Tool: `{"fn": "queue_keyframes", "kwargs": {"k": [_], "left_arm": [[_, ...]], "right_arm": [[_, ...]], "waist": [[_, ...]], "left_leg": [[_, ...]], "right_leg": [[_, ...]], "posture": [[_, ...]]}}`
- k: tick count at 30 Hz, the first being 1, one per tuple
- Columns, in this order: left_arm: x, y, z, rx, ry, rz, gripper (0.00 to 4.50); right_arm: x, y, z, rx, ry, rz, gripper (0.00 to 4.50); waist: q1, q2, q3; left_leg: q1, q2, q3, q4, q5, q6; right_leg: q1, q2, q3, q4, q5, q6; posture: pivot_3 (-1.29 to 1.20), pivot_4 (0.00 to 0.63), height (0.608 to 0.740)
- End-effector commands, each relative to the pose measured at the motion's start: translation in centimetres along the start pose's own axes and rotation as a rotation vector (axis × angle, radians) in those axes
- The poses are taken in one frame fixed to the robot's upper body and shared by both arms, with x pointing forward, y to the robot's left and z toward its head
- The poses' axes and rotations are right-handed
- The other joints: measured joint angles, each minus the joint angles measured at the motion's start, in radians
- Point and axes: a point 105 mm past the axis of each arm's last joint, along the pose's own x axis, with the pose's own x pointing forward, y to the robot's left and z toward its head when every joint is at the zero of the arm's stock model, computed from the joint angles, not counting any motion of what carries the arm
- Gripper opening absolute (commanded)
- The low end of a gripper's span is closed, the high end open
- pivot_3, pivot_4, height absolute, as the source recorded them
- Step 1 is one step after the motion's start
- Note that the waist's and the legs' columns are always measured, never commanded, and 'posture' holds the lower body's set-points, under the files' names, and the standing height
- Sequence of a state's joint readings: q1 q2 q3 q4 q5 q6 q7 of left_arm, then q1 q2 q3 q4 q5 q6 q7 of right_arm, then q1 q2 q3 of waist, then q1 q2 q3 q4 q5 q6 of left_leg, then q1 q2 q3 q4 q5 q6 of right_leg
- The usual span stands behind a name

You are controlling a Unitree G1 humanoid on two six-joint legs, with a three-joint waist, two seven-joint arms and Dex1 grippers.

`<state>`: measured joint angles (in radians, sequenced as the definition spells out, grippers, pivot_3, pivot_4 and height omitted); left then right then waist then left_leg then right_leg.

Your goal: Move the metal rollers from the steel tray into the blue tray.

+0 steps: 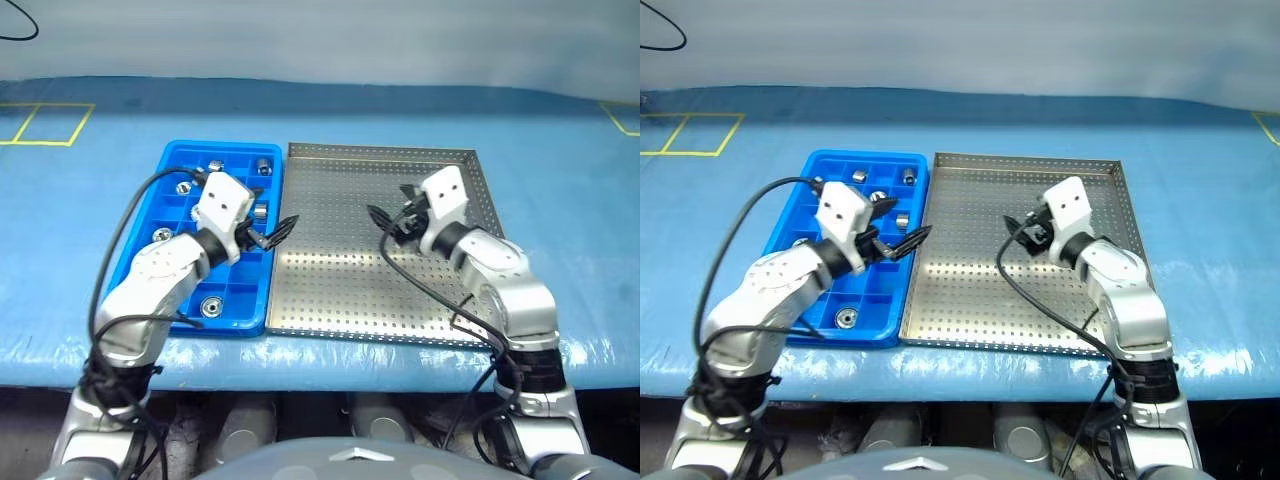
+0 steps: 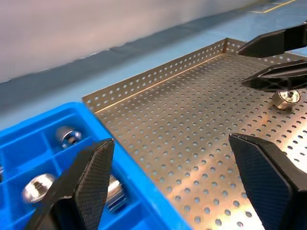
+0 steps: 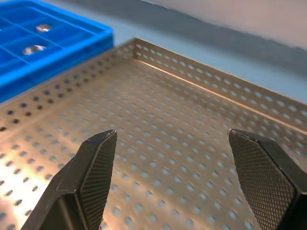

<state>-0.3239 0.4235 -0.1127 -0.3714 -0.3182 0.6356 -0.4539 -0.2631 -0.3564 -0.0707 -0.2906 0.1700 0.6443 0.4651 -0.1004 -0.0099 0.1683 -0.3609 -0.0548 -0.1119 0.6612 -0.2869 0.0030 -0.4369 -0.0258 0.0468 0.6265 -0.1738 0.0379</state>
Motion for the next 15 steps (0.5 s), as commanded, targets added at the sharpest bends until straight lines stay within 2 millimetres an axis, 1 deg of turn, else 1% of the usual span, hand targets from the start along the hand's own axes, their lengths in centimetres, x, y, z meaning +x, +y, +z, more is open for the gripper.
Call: {"fn": "queue_keyframes", "kwargs": {"k": [1,5,9,12,15], "left_arm": [[1.6,-1.2,0.8,0.045,-0.051,-0.051,4.16],[2.4,-2.2,0.7,0.059,-0.056,-0.090,4.16],[2.2,-2.6,0.4,0.068,-0.048,-0.107,4.16],[1.9,-2.6,0.2,0.064,-0.041,-0.095,4.16],[1.6,-2.7,0.1,0.060,-0.041,-0.089,4.16]], "right_arm": [[-0.2,-0.7,-0.1,0.055,-0.024,-0.065,3.89],[0.4,-0.9,-1.8,0.114,0.005,-0.097,3.89],[1.5,-0.9,-2.9,0.137,0.030,-0.101,3.89],[2.0,-1.3,-3.8,0.141,0.059,-0.115,3.89],[2.4,-1.3,-4.1,0.159,0.059,-0.110,3.89]], "waist": [[-0.024,0.000,0.000],[-0.059,0.000,0.000],[-0.085,0.000,0.000],[-0.092,0.000,0.000],[-0.092,0.000,0.000]], "left_leg": [[0.000,0.000,0.001,0.000,-0.001,0.001],[0.000,0.000,0.006,0.002,-0.004,0.008],[0.001,-0.002,0.010,0.004,-0.004,0.012],[0.002,-0.003,0.013,0.005,-0.004,0.013],[0.002,-0.003,0.014,0.005,-0.004,0.014]], "right_leg": [[0.000,0.000,0.001,0.000,0.001,0.001],[-0.002,0.001,0.009,0.001,0.003,0.005],[-0.002,0.001,0.015,0.000,0.006,0.009],[-0.002,0.002,0.017,0.000,0.006,0.012],[-0.002,0.004,0.019,0.000,0.007,0.012]], "posture": [[-0.27,0.150,0.740],[-0.28,0.150,0.740],[-0.27,0.150,0.740],[-0.25,0.150,0.740],[-0.23,0.150,0.740]]}}
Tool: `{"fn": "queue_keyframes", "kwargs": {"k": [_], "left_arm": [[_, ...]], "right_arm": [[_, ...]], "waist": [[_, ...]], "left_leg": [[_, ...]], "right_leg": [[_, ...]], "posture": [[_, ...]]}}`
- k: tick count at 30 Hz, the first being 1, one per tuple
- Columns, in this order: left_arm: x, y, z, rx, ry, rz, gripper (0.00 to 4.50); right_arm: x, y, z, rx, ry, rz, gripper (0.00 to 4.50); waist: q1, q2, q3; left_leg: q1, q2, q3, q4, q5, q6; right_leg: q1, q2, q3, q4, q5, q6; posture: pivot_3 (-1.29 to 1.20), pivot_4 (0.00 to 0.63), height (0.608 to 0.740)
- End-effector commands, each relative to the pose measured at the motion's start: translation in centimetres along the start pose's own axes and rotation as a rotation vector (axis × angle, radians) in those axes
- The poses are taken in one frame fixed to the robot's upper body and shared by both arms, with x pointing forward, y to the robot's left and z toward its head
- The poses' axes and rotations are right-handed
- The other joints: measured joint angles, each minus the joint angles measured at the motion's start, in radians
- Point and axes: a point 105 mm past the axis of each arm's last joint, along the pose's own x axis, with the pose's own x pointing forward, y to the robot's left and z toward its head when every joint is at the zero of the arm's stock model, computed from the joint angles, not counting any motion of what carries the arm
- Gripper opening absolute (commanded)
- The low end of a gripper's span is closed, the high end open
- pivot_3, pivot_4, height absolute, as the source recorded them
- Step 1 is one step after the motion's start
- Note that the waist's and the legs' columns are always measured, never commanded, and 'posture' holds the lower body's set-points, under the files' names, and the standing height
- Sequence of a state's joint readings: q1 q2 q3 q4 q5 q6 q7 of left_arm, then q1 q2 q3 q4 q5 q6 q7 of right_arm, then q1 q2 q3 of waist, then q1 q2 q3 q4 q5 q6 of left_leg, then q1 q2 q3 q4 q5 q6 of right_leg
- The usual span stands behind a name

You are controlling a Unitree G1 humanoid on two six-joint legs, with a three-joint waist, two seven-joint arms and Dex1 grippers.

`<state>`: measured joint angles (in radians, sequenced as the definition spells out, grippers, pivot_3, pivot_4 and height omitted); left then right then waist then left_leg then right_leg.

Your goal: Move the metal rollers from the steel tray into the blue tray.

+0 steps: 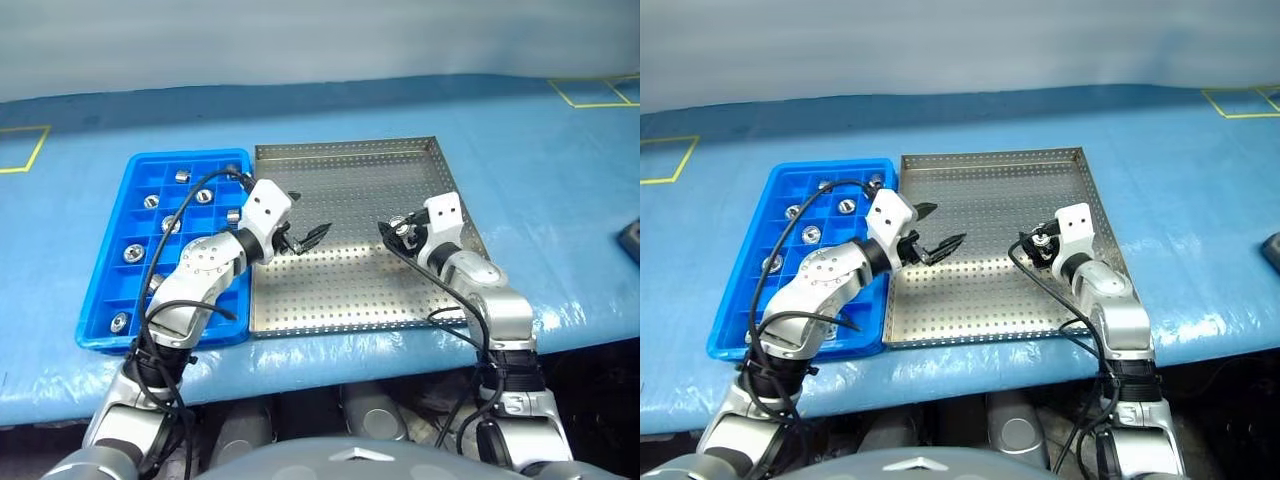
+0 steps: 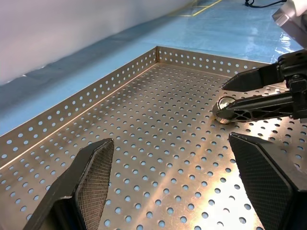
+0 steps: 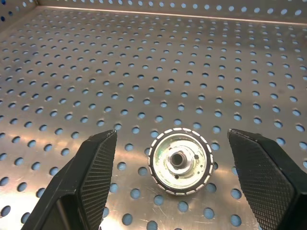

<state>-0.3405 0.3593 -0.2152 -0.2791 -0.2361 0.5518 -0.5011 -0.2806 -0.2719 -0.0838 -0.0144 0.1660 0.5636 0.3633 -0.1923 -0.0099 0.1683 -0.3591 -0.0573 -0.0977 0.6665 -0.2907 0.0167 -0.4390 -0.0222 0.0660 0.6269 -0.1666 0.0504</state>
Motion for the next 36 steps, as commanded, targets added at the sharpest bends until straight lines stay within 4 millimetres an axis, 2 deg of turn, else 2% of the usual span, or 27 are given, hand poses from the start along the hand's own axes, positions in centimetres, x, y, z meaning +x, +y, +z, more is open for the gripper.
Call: {"fn": "queue_keyframes", "kwargs": {"k": [1,8,11,15,16,20,26,29,32,36], "left_arm": [[-0.6,-0.3,1.4,0.041,-0.050,0.009,4.16],[-1.0,-0.1,1.3,0.050,-0.044,0.031,4.16],[-1.2,0.2,1.5,0.055,-0.046,0.042,4.16],[-1.4,0.2,1.4,0.058,-0.042,0.046,4.16],[-1.4,0.1,1.3,0.057,-0.039,0.040,4.16],[-1.4,-0.5,1.2,0.060,-0.036,0.008,4.16],[-1.5,-0.1,1.5,0.070,-0.041,0.018,4.16],[-3.5,1.5,1.6,0.081,-0.035,0.088,4.16],[-5.8,2.7,1.3,0.098,-0.004,0.162,4.16],[-10.6,4.3,0.4,0.127,0.085,0.299,4.16]], "right_arm": [[0.5,0.2,1.4,0.005,-0.061,0.014,3.89],[1.8,0.0,0.4,0.012,-0.013,0.003,3.89],[1.9,-0.5,0.0,0.017,0.012,-0.029,3.31],[1.8,-0.9,-0.2,0.013,0.020,-0.050,2.01],[1.7,-0.9,-0.2,0.013,0.017,-0.048,1.88],[1.3,-0.8,0.1,0.016,0.002,-0.042,1.88],[0.7,0.4,1.9,-0.027,-0.060,0.001,1.88],[0.7,4.5,4.5,-0.066,-0.141,0.162,1.88],[0.6,8.1,5.7,-0.092,-0.172,0.300,1.88],[0.3,14.0,6.5,-0.126,-0.189,0.544,1.88]], "waist": [[0.001,0.000,0.000],[0.011,0.000,0.000],[0.015,0.000,0.000],[0.018,0.000,0.000],[0.018,0.000,0.000],[0.018,0.000,0.000],[0.015,0.000,0.000],[0.009,0.000,0.000],[0.006,0.000,0.000],[0.019,0.000,0.000]], "left_leg": [[0.000,0.000,0.000,0.000,0.000,0.000],[0.000,0.000,0.002,0.000,0.000,0.001],[-0.001,0.000,0.003,0.000,0.000,0.001],[-0.001,0.000,0.004,0.000,-0.001,0.001],[-0.001,0.000,0.004,0.000,-0.001,0.002],[-0.001,0.000,0.005,0.000,-0.001,0.002],[-0.001,0.000,0.006,0.000,-0.001,0.002],[-0.001,0.000,0.006,0.000,-0.001,0.002],[-0.001,0.003,0.006,-0.001,-0.001,0.001],[-0.001,0.004,0.006,-0.001,-0.001,0.001]], "right_leg": [[0.000,0.000,0.000,0.000,0.000,0.000],[-0.001,-0.001,0.002,0.000,0.001,0.001],[-0.002,-0.001,0.003,0.000,0.001,0.001],[-0.003,-0.002,0.004,0.000,0.001,0.001],[-0.003,-0.002,0.004,0.000,0.001,0.001],[-0.003,-0.002,0.004,0.000,0.001,0.001],[-0.003,-0.002,0.005,0.000,0.002,0.002],[-0.004,-0.002,0.005,0.000,0.002,0.002],[-0.005,0.000,0.006,0.001,0.002,0.002],[-0.006,0.000,0.005,0.001,0.002,0.001]], "posture": [[-0.23,0.150,0.740],[-0.20,0.150,0.740],[-0.20,0.150,0.740],[-0.20,0.150,0.740],[-0.20,0.150,0.740],[-0.20,0.150,0.740],[-0.20,0.150,0.740],[-0.18,0.150,0.740],[-0.15,0.150,0.740],[-0.08,0.150,0.740]]}}
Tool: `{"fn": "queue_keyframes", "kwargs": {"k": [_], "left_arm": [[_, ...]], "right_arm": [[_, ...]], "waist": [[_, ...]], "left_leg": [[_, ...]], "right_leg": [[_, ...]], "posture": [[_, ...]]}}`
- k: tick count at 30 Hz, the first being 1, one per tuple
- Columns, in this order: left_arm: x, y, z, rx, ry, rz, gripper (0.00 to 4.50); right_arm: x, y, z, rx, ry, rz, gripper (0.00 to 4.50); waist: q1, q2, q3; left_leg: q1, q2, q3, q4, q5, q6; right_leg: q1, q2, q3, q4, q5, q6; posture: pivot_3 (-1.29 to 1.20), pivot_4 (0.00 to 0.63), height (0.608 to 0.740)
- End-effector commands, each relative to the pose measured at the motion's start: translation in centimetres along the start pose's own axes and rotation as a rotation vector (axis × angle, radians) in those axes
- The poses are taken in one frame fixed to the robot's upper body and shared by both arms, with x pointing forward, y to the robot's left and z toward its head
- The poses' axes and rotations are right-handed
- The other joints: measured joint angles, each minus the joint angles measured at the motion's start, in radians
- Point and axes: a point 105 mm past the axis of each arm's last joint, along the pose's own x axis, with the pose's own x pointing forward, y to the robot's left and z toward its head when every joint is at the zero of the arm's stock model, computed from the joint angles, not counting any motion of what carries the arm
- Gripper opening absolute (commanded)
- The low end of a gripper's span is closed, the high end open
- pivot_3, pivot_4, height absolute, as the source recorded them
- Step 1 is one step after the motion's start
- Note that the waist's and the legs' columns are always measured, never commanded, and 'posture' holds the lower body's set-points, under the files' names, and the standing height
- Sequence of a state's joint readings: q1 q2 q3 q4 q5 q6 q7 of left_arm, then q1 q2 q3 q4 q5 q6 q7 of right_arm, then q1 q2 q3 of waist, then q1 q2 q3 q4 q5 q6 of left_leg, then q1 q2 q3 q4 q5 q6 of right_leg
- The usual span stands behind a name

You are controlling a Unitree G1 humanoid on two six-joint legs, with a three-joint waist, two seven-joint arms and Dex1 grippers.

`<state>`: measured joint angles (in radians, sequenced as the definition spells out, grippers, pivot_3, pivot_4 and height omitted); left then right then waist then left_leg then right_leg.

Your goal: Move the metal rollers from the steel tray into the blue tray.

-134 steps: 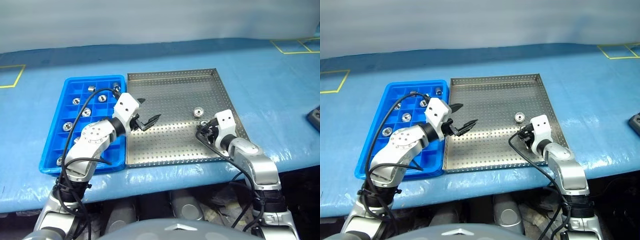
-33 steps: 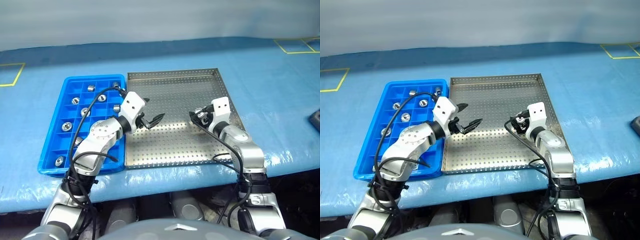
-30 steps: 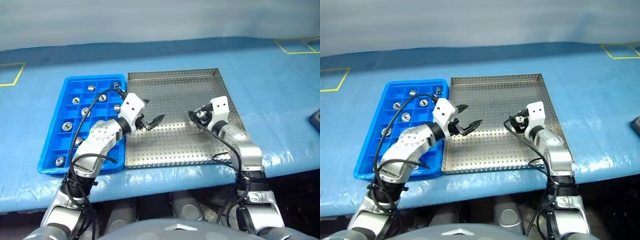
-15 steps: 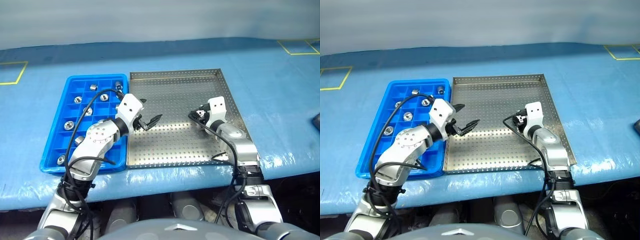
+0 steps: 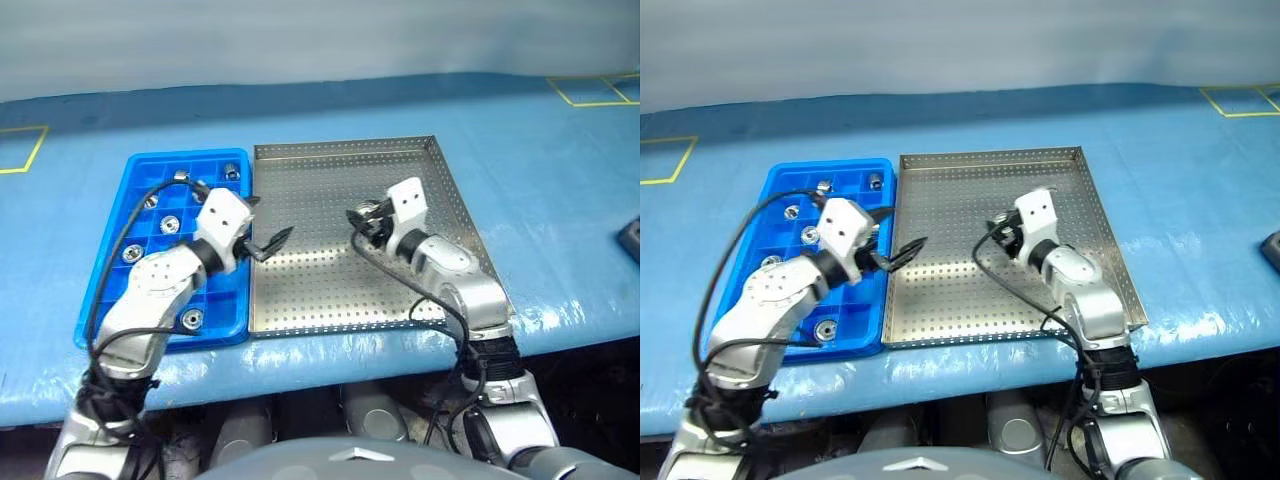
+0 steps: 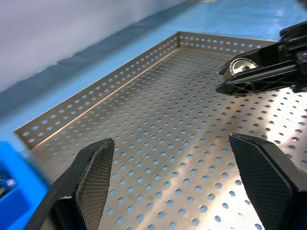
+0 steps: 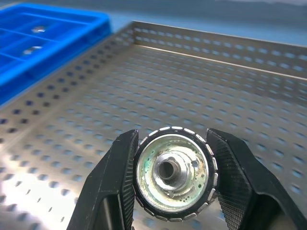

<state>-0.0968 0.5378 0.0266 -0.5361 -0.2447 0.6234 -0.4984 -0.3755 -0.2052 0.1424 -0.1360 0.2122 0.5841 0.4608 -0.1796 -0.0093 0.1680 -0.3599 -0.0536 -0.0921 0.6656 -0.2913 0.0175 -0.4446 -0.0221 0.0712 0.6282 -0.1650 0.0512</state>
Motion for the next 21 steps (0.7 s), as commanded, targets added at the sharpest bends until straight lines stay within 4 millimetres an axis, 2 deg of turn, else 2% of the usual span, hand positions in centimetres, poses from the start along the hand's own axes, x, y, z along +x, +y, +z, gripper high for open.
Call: {"fn": "queue_keyframes", "kwargs": {"k": [1,6,10,14,21], "left_arm": [[-3.6,1.8,0.6,0.053,0.015,0.113,4.16],[-7.5,2.4,-0.5,0.063,0.106,0.228,4.16],[-9.6,2.4,-1.1,0.048,0.147,0.298,4.16],[-10.5,1.7,-1.3,0.030,0.162,0.318,4.16],[-10.5,1.3,-1.3,0.013,0.159,0.329,4.16]], "right_arm": [[1.3,4.4,2.4,-0.038,-0.063,0.201,1.88],[2.5,7.1,2.3,-0.050,-0.047,0.329,1.88],[3.3,8.2,2.3,-0.052,-0.040,0.388,1.88],[3.9,9.0,1.9,-0.052,-0.023,0.432,1.88],[4.4,9.8,0.7,-0.043,0.018,0.466,1.88]], "waist": [[0.014,0.000,0.000],[0.088,-0.001,0.000],[0.140,-0.002,-0.001],[0.170,-0.003,-0.001],[0.183,-0.003,-0.001]], "left_leg": [[0.000,0.000,-0.001,0.000,0.000,0.000],[-0.001,-0.003,-0.003,0.000,0.000,0.000],[-0.002,-0.004,-0.006,0.000,0.000,-0.001],[-0.002,-0.004,-0.009,0.000,0.001,-0.002],[-0.002,-0.003,-0.014,-0.001,0.003,-0.007]], "right_leg": [[0.000,0.000,0.000,0.000,0.000,0.000],[0.000,-0.003,-0.003,-0.002,0.000,0.000],[0.001,-0.004,-0.005,-0.003,-0.001,-0.001],[0.001,-0.004,-0.008,-0.002,-0.001,-0.003],[0.003,-0.003,-0.015,-0.001,-0.002,-0.006]], "posture": [[-0.06,0.150,0.740],[0.03,0.150,0.740],[0.10,0.150,0.740],[0.14,0.150,0.740],[0.15,0.150,0.740]]}}
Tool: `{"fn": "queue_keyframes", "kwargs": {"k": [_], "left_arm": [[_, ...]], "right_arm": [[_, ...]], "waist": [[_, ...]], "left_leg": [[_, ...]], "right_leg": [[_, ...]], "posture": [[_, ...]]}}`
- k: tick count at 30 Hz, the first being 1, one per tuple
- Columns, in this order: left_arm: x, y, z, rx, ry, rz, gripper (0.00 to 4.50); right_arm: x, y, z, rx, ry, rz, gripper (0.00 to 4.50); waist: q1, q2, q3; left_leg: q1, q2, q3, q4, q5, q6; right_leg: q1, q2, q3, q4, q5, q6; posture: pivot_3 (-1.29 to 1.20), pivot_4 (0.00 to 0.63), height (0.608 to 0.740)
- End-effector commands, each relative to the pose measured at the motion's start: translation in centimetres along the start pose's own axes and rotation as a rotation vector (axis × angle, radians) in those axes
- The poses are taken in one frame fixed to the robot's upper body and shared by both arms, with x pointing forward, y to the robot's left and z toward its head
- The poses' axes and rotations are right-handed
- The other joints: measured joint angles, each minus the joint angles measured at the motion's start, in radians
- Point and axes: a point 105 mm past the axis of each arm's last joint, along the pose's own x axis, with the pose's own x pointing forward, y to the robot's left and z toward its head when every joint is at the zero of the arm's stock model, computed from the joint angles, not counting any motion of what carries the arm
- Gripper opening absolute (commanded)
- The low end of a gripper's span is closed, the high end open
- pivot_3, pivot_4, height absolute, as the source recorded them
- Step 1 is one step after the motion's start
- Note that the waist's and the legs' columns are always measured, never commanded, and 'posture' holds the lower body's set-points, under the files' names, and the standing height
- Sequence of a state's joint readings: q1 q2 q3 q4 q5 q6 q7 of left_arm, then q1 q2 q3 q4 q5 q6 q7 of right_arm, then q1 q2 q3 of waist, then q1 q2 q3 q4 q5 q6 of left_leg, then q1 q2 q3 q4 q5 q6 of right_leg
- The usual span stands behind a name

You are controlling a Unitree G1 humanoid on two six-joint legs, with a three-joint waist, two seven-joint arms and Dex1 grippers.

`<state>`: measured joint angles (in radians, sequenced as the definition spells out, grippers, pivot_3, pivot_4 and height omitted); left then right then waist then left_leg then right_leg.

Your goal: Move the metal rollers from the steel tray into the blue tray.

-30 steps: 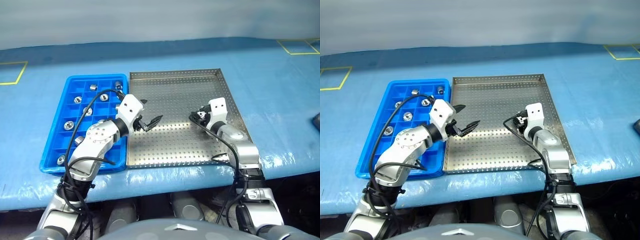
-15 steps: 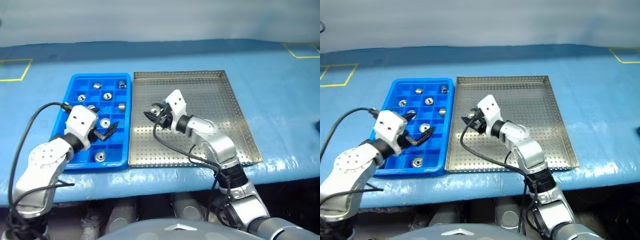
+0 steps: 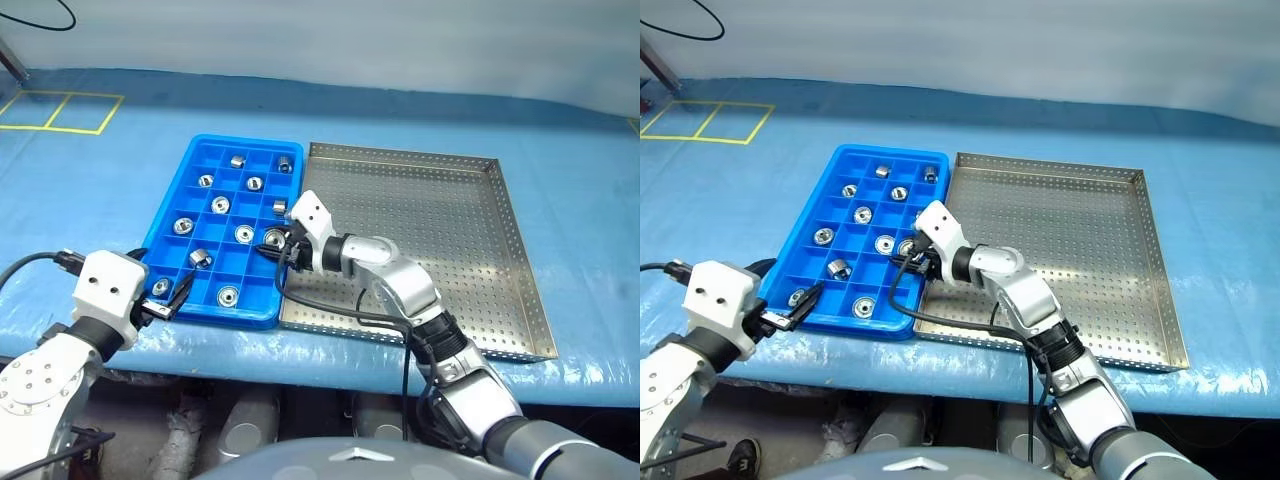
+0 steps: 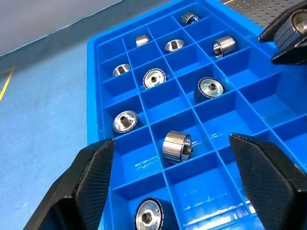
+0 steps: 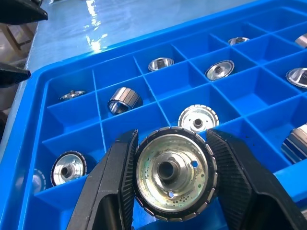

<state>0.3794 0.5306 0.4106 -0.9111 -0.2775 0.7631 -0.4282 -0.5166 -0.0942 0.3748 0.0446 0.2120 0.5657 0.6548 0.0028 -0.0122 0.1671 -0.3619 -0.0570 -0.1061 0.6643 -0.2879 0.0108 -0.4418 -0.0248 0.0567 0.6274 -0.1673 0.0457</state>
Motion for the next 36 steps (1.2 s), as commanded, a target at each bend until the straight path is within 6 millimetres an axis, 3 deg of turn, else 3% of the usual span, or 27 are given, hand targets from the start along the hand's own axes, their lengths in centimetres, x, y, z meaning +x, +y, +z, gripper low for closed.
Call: {"fn": "queue_keyframes", "kwargs": {"k": [1,8,14,21,25,33,36], "left_arm": [[-0.4,0.0,1.1,0.028,-0.038,0.018,4.16],[0.0,0.0,1.2,0.027,-0.043,0.008,4.16],[0.6,-0.2,1.4,0.024,-0.053,-0.011,4.16],[2.5,-1.5,2.3,-0.005,-0.114,-0.070,4.16],[5.4,-2.9,3.5,-0.027,-0.186,-0.109,4.16],[9.7,-4.6,5.9,-0.052,-0.291,-0.203,4.16],[10.8,-5.1,6.5,-0.052,-0.315,-0.262,4.16]], "right_arm": [[0.5,0.6,1.3,-0.028,-0.048,0.030,1.88],[0.8,1.0,1.2,-0.020,-0.047,0.049,1.88],[0.6,1.0,2.1,-0.049,-0.098,0.039,3.82],[-1.5,-1.0,4.7,-0.071,-0.234,-0.108,3.82],[-5.5,-4.6,4.9,-0.100,-0.270,-0.326,3.82],[-15.2,-9.2,1.1,-0.077,-0.150,-0.596,3.82],[-18.0,-9.8,-0.6,-0.057,-0.091,-0.655,4.35]], "waist": [[0.000,0.000,0.000],[0.001,0.000,0.000],[-0.001,0.000,0.000],[-0.006,0.000,0.000],[-0.011,-0.001,-0.001],[-0.052,0.000,-0.001],[-0.087,0.000,-0.001]], "left_leg": [[0.000,0.000,0.000,0.000,0.000,0.000],[0.000,0.000,-0.003,-0.002,0.003,-0.005],[0.000,0.000,-0.004,-0.002,0.003,-0.006],[0.000,0.000,-0.005,-0.002,0.004,-0.007],[0.000,-0.001,-0.005,-0.001,0.004,-0.007],[-0.001,-0.001,0.000,-0.001,0.003,-0.004],[-0.001,0.000,0.003,-0.001,0.001,-0.001]], "right_leg": [[0.000,0.000,0.000,0.000,0.000,0.000],[0.000,0.001,-0.003,0.000,0.000,-0.002],[0.000,0.001,-0.003,0.000,0.000,-0.002],[0.001,0.001,-0.004,0.000,0.000,-0.002],[0.002,0.001,-0.006,-0.001,0.000,-0.001],[0.002,-0.001,-0.003,-0.002,0.000,-0.001],[0.000,-0.001,0.000,-0.001,0.000,-0.001]], "posture": [[0.15,0.150,0.740],[0.15,0.150,0.740],[0.12,0.150,0.740],[0.05,0.150,0.740],[-0.02,0.150,0.740],[-0.19,0.150,0.740],[-0.23,0.150,0.740]]}}
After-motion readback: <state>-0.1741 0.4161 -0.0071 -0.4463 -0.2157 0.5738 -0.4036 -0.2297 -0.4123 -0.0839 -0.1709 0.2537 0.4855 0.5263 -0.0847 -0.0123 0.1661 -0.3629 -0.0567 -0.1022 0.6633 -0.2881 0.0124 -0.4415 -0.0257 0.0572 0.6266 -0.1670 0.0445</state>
